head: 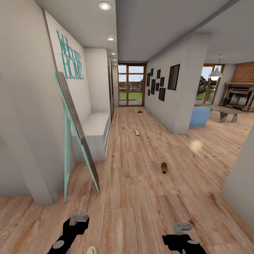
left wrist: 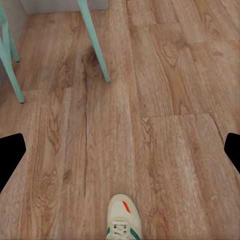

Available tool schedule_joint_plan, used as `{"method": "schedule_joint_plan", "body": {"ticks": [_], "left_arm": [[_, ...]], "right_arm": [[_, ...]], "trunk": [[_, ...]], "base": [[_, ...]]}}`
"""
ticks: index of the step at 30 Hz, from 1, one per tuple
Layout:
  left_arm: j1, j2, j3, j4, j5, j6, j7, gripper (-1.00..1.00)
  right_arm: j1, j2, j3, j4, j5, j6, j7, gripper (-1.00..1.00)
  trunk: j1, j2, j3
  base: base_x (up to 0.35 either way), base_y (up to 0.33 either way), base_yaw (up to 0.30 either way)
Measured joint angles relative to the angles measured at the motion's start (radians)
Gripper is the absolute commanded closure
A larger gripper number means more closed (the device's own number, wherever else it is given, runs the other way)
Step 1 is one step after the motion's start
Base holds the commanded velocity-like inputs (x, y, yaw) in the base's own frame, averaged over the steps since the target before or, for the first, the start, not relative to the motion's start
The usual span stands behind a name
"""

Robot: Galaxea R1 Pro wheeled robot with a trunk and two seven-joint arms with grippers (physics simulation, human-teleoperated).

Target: Pick up the two gym shoes and the two sandals from the corridor floor and place them onto the hallstand (shoe rack) in the corridor, making sure they are on the rack and not on the floor. Arrange them so the two gym shoes are next to each other and the two sandals are next to each other.

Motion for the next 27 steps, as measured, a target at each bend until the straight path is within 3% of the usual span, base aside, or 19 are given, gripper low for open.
{"method": "schedule_joint_plan", "body": {"ticks": [20, 27], "left_arm": [[0.000, 0.000, 0.000, -0.001, 0.000, 0.000, 0.001, -1.00], [0.000, 0.000, 0.000, -0.002, -0.001, 0.000, 0.001, -1.00]], "right_arm": [[0.000, 0.000, 0.002, -0.001, 0.001, 0.001, -0.003, -1.00], [0.000, 0.000, 0.001, -0.002, 0.001, 0.078, -0.003, -1.00]], "trunk": [[0.000, 0.000, 0.000], [0.000, 0.000, 0.000]], "base": [[-0.001, 0.001, 0.000], [0.000, 0.000, 0.000]]}}
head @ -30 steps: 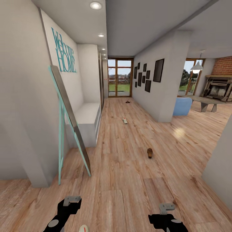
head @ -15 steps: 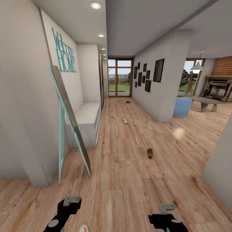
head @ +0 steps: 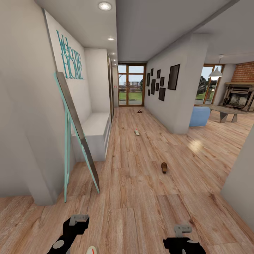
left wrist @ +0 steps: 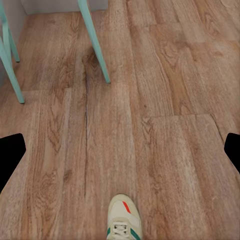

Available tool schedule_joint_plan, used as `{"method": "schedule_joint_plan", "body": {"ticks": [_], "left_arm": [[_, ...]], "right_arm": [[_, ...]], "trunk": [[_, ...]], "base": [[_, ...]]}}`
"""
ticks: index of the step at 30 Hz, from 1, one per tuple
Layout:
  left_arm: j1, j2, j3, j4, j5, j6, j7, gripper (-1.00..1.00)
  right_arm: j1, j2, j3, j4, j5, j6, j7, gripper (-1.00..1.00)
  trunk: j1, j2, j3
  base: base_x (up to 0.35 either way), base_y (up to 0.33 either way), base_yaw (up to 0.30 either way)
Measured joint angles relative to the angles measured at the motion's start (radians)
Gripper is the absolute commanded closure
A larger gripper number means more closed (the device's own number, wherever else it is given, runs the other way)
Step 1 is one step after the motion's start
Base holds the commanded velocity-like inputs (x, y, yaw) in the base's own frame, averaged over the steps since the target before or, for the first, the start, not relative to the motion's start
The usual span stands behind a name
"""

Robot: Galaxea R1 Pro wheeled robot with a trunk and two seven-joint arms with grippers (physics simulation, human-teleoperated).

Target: Pick up the two gym shoes and the two sandals from the corridor floor and place them onto the hallstand (shoe rack) in the corridor, making sure they are on the rack and not on the floor. Arrange them so the two gym shoes are next to each other and the two sandals are next to each other.

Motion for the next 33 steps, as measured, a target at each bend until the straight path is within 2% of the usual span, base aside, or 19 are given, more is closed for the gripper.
{"method": "schedule_joint_plan", "body": {"ticks": [6, 33], "left_arm": [[0.000, 0.000, 0.000, 0.000, 0.001, 0.000, 0.001, -1.00], [0.000, 0.000, 0.001, 0.001, 0.001, 0.000, 0.000, -1.00]], "right_arm": [[0.000, -0.001, -0.001, -0.001, -0.004, 0.017, 0.000, -1.00], [0.000, -0.001, -0.002, 0.000, -0.004, 0.017, 0.000, -1.00]], "trunk": [[0.019, -0.035, -0.019], [0.123, -0.224, -0.147]], "base": [[0.000, 0.000, 0.000], [0.000, 0.000, 0.050]]}}
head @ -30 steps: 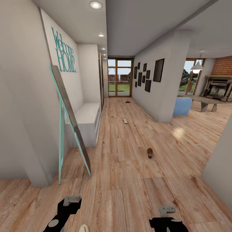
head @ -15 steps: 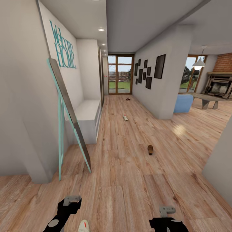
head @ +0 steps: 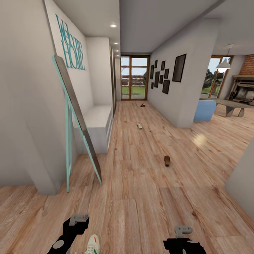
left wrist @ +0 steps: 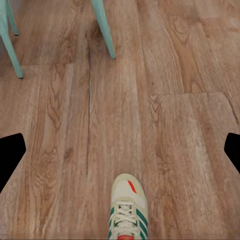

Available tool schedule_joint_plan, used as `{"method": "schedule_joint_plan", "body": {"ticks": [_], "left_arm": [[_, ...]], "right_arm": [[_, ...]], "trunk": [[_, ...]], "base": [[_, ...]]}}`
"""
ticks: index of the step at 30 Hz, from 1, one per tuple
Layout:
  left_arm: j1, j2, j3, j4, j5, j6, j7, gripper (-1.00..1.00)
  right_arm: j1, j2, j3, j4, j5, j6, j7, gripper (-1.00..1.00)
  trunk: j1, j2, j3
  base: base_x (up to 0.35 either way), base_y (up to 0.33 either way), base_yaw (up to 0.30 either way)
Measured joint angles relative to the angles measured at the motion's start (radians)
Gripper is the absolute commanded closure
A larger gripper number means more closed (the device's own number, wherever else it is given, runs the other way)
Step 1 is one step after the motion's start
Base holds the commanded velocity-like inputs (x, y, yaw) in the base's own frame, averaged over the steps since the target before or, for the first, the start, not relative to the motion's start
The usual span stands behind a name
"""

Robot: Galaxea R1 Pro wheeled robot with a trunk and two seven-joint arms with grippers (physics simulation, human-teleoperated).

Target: Pick up the two gym shoes and the two sandals from the corridor floor and place them onto the hallstand (shoe rack) in the corridor, making sure they are on the rack and not on the floor. Arrange them so the two gym shoes are next to each other and the two sandals are next to each other.

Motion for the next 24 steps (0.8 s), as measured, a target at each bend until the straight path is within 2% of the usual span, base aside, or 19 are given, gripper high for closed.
{"method": "schedule_joint_plan", "body": {"ticks": [12, 18, 24], "left_arm": [[0.000, 0.000, -0.001, -0.001, -0.002, 0.000, 0.000, -1.00], [0.000, -0.001, -0.001, -0.003, -0.003, 0.000, 0.000, -1.00], [0.000, -0.002, -0.001, -0.003, -0.004, 0.000, 0.000, -1.00]], "right_arm": [[-0.006, 0.004, 0.000, -0.008, 0.004, -0.002, -0.003, -1.00], [-0.123, 0.002, -0.007, -0.110, -0.004, 0.028, -0.003, -1.00], [-0.134, 0.001, -0.004, -0.119, -0.005, 0.036, 0.002, -1.00]], "trunk": [[0.046, -0.084, -0.049], [0.069, -0.126, -0.068], [0.092, -0.168, -0.087]], "base": [[0.000, 0.000, 0.050], [0.000, 0.000, 0.001], [0.000, 0.000, 0.000]]}}
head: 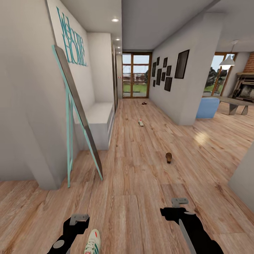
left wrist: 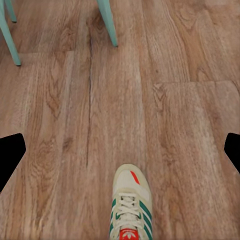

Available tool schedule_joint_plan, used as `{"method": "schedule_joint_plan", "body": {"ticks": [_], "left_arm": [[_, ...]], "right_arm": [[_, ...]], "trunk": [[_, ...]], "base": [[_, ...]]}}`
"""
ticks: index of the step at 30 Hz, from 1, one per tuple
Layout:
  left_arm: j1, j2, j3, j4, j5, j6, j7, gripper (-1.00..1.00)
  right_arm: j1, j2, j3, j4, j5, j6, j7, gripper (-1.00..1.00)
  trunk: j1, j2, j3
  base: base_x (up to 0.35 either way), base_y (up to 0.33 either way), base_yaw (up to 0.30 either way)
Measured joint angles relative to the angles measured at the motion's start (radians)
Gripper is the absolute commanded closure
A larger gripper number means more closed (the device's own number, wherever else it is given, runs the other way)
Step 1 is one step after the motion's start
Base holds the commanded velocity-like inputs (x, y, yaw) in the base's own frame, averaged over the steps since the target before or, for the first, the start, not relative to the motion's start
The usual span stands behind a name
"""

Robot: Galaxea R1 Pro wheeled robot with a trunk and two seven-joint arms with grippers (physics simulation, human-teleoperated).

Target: Pick up the two gym shoes and the two sandals from the corridor floor and place them onto the hallstand (shoe rack) in the corridor, making sure they are on the rack and not on the floor. Arrange them so the two gym shoes are next to each other and the two sandals are next to each other.

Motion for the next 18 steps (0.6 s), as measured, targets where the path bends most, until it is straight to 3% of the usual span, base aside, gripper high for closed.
{"method": "schedule_joint_plan", "body": {"ticks": [18], "left_arm": [[0.000, 0.000, -0.001, 0.002, -0.001, -0.001, 0.000, -1.00]], "right_arm": [[-0.002, 0.000, 0.003, -0.068, 0.002, -0.003, -0.002, -1.00]], "trunk": [[0.069, -0.126, -0.060]], "base": [[0.000, 0.000, 0.000]]}}
